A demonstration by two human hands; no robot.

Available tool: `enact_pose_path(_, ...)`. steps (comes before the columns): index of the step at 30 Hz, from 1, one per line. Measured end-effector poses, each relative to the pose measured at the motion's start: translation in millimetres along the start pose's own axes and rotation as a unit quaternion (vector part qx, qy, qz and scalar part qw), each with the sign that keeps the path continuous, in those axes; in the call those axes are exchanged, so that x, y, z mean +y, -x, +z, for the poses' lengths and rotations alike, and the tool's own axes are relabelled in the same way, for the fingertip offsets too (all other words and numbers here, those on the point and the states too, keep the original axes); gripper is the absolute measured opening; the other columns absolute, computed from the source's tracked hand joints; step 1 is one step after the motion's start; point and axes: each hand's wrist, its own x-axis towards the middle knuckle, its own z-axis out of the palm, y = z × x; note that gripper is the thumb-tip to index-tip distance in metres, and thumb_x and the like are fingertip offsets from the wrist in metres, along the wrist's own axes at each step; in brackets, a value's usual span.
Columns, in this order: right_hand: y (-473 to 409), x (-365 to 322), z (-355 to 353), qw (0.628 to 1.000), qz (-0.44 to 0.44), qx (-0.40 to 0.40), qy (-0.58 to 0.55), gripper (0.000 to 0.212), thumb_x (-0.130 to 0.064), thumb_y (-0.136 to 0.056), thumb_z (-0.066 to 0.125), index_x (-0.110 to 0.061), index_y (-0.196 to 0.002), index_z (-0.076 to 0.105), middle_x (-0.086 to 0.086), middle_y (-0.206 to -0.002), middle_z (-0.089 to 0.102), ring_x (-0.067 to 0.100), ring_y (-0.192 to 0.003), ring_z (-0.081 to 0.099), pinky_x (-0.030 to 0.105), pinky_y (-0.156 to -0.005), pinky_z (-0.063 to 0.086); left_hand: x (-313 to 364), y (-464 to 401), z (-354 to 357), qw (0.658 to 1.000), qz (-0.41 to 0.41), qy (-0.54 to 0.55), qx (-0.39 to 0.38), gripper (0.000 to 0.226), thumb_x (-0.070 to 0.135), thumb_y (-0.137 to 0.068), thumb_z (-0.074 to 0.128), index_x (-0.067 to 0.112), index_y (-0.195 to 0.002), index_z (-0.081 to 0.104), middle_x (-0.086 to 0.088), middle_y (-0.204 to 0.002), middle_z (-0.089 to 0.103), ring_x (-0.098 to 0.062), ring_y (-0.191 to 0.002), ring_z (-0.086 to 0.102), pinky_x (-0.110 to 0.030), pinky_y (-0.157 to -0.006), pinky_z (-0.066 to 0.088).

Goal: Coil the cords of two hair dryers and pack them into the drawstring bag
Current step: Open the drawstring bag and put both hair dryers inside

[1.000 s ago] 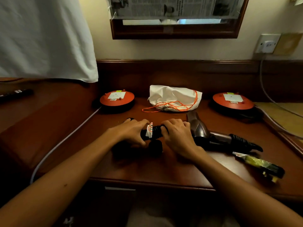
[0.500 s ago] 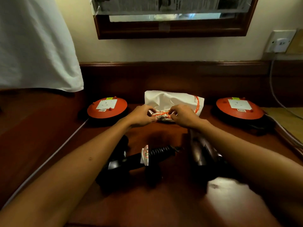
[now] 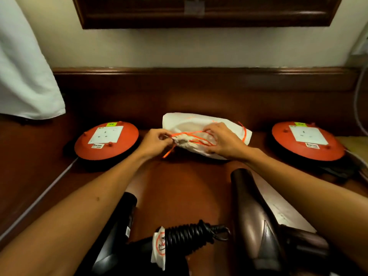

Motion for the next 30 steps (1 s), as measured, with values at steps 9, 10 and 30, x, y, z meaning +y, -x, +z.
enact_pose_path(9,33.8,38.6,-11.1,0.995,0.087,-0.05,0.022,0.054,-0.019,-0.08,0.075,-0.008,-0.129,0.054,0.015,-0.13,0.056,0.029,-0.117,0.051,0.036,-0.097,0.042,-6.5,19.0,-41.4,0.928,-0.213,0.252,0.174,0.013,0.005,-0.091,0.056,0.007,-0.1,0.064,-0.008,-0.074,0.064,-0.008,-0.036,0.054,-0.027,-0.048,0.05)
enact_pose_path(10,36.4,40.6,-14.5,0.994,0.096,-0.043,0.016,0.041,-0.019,-0.08,0.075,-0.008,-0.118,0.062,0.015,-0.12,0.062,0.027,-0.107,0.058,0.034,-0.089,0.046,-5.1,23.2,-42.6,0.919,-0.23,0.264,0.181,0.011,0.007,-0.091,0.056,0.01,-0.097,0.064,-0.007,-0.073,0.063,-0.009,-0.036,0.054,-0.026,-0.047,0.051)
enact_pose_path(30,68.9,-18.1,-62.3,0.901,0.164,0.047,-0.4,0.015,-0.01,-0.088,0.065,-0.004,-0.101,0.067,0.012,-0.08,0.06,0.022,-0.073,0.053,0.035,-0.068,0.045,97.9,59.7,-43.2,0.878,-0.06,0.444,-0.166,0.077,0.002,-0.081,0.056,0.048,-0.138,0.032,-0.014,-0.123,0.063,-0.026,-0.082,0.068,-0.04,-0.076,0.056)
